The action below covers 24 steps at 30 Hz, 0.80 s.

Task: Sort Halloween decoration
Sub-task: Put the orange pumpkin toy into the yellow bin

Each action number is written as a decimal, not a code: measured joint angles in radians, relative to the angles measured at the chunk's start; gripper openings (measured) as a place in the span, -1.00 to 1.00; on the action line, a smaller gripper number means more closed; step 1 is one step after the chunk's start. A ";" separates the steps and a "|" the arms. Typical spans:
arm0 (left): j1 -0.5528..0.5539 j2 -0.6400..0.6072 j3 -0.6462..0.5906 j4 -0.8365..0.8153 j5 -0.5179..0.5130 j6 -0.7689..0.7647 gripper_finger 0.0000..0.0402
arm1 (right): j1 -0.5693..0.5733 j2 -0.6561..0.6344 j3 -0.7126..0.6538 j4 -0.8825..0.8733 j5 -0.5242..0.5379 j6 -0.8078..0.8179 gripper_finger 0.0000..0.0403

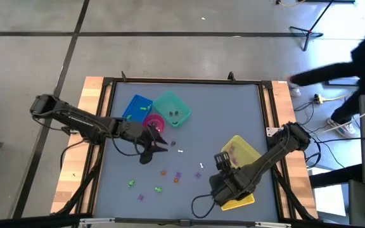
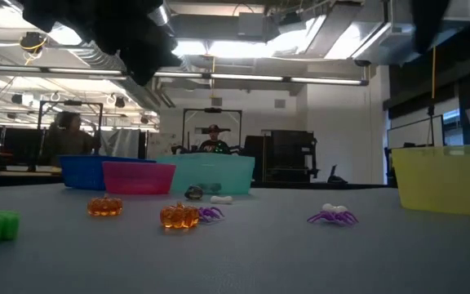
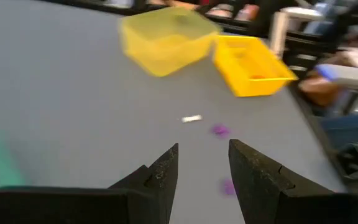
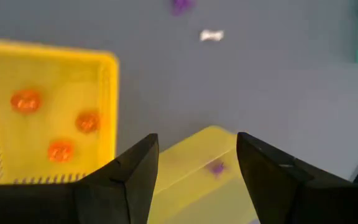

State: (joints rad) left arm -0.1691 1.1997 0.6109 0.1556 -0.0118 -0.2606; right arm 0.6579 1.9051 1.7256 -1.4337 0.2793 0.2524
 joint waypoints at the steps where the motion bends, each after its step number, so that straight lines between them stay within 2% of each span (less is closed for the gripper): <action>1: -0.018 0.020 0.000 0.032 0.011 0.001 -0.36 | -0.010 -0.006 0.000 0.013 0.005 -0.008 0.07; 8: -0.167 0.150 0.000 0.130 -0.014 0.018 -0.36 | -0.059 -0.031 0.000 0.114 0.027 -0.156 0.07; 14: -0.296 0.253 0.000 0.135 -0.127 0.087 -0.36 | -0.104 -0.041 0.000 0.136 0.027 -0.198 0.07; 18: -0.338 0.321 0.000 0.138 -0.206 0.086 -0.36 | -0.135 -0.042 -0.018 0.208 0.025 -0.257 0.07; 24: -0.359 0.395 0.000 0.138 -0.208 0.053 -0.36 | -0.188 -0.040 -0.021 0.242 0.016 -0.285 0.07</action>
State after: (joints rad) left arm -0.5279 1.5946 0.6109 0.2939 -0.2195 -0.2076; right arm 0.4695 1.8648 1.7042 -1.1918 0.2951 -0.0326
